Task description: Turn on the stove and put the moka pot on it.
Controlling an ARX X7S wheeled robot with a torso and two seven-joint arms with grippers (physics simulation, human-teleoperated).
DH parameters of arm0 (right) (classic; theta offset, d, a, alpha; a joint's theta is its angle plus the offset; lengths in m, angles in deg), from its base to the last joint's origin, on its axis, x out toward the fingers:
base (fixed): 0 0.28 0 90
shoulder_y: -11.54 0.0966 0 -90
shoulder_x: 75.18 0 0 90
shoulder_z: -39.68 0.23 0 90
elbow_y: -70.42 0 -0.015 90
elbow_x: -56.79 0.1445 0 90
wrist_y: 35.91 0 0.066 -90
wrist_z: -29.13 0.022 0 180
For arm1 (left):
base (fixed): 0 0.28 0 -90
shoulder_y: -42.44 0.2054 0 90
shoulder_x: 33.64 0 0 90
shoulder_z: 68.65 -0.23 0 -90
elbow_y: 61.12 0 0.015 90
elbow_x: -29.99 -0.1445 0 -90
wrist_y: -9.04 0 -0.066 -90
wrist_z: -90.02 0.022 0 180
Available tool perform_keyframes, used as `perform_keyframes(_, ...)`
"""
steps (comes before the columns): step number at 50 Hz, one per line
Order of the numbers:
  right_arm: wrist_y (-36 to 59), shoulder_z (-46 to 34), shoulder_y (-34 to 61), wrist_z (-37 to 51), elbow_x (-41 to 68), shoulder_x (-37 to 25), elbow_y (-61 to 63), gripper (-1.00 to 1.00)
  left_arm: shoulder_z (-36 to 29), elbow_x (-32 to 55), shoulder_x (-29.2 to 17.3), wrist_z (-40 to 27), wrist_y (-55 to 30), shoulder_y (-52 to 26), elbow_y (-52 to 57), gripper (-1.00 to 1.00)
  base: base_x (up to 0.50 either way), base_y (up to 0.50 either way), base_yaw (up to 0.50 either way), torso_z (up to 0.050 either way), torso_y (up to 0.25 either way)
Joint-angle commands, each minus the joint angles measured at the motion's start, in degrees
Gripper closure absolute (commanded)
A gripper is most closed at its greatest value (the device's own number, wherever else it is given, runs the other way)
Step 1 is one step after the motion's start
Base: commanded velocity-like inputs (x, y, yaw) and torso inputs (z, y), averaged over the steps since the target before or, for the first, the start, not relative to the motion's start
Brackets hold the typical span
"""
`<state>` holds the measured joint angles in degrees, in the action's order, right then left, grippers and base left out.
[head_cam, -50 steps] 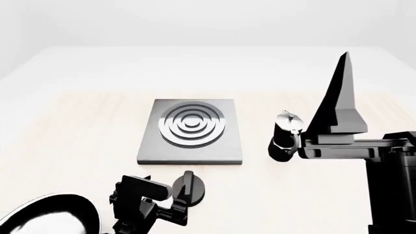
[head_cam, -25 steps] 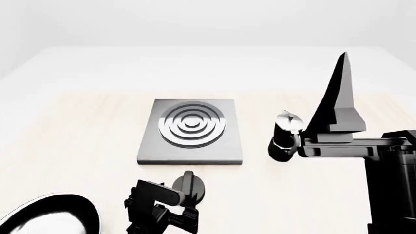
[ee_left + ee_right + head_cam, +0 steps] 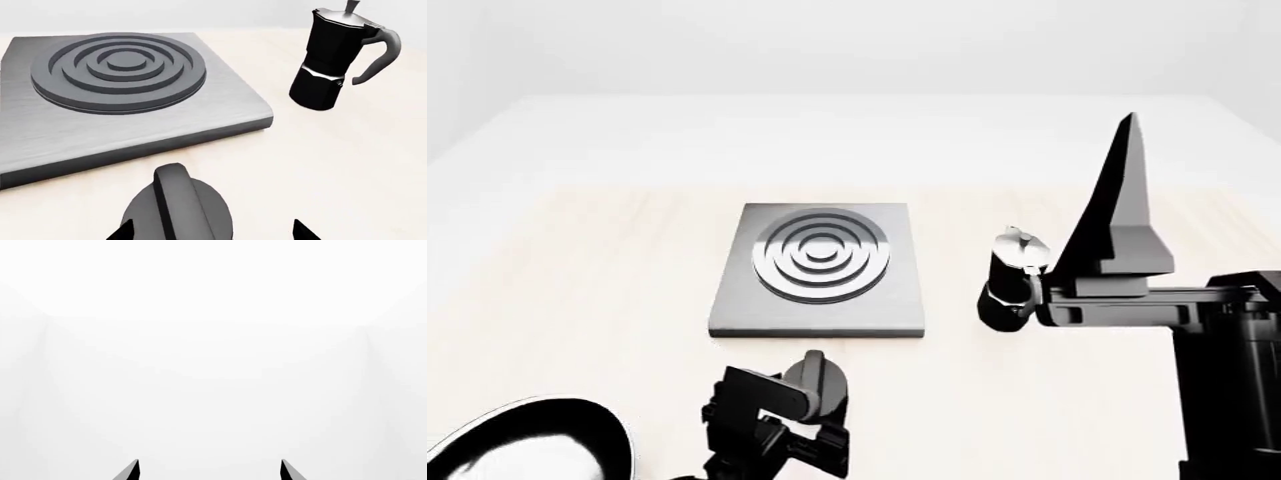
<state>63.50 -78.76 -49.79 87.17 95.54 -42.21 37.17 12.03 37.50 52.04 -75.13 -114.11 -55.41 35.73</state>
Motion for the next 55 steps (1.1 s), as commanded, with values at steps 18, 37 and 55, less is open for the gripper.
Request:
perform_keyframes(18,-1.75,-0.74,-1.26,0.08,-1.26,-0.55,-0.58,-1.00,-1.70,3.16,-0.34,-0.82,3.17,-0.63,-4.50,-1.00,0.00,0.00,0.00,0.000,0.000)
perform_keyframes(37,-1.11,-1.25,0.02,0.26,-0.59,-0.42,-0.51,-1.00,-2.65,4.74,-1.00,-1.63,4.91,-1.02,-7.27,-1.00,0.00,0.00,0.00,0.000,0.000)
perform_keyframes(55,-2.65,-1.87,-1.28,0.18,-1.81,-0.57,-1.27,-1.00,-4.29,5.93,-1.13,-1.89,6.96,-1.75,-10.41,-1.00,0.00,0.00,0.00,0.000,0.000)
